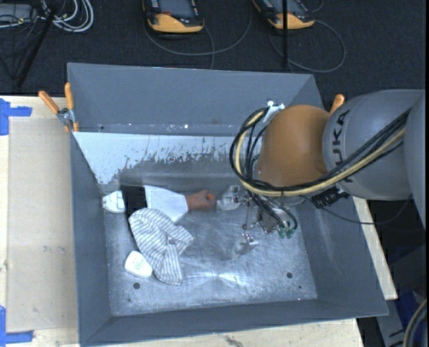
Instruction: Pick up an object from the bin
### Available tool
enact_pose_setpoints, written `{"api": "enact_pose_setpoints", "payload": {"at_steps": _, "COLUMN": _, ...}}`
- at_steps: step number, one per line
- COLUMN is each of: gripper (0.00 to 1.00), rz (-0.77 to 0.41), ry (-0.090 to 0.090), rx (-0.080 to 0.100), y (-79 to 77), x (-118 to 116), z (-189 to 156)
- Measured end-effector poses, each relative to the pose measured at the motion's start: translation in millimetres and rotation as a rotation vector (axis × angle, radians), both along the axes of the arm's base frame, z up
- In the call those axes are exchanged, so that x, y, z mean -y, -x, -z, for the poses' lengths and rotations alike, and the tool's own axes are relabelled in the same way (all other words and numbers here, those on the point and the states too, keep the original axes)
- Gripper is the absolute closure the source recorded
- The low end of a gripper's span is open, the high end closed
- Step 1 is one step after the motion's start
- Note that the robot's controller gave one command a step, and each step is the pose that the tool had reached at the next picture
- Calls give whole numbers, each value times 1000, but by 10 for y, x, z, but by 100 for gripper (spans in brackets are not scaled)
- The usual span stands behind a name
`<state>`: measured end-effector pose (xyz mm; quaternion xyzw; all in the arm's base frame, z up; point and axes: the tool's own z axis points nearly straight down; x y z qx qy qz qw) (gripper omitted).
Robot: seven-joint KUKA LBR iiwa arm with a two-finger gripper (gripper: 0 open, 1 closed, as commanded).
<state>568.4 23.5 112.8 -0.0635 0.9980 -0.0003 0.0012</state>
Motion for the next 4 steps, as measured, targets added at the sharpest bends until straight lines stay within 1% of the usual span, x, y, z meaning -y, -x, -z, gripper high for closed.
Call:
{"api": "enact_pose_setpoints", "payload": {"at_steps": 1, "gripper": 100, "rz": -37, "ry": -2, "rx": -8, "y": 111, "x": -885, "z": 329}}
{"api": "enact_pose_setpoints", "payload": {"at_steps": 3, "gripper": 100, "rz": -38, "ry": -2, "rx": -8, "y": 114, "x": -885, "z": 323}}
{"api": "enact_pose_setpoints", "payload": {"at_steps": 4, "gripper": 100, "rz": -121, "ry": -1, "rx": 0, "y": 188, "x": -803, "z": -65}}
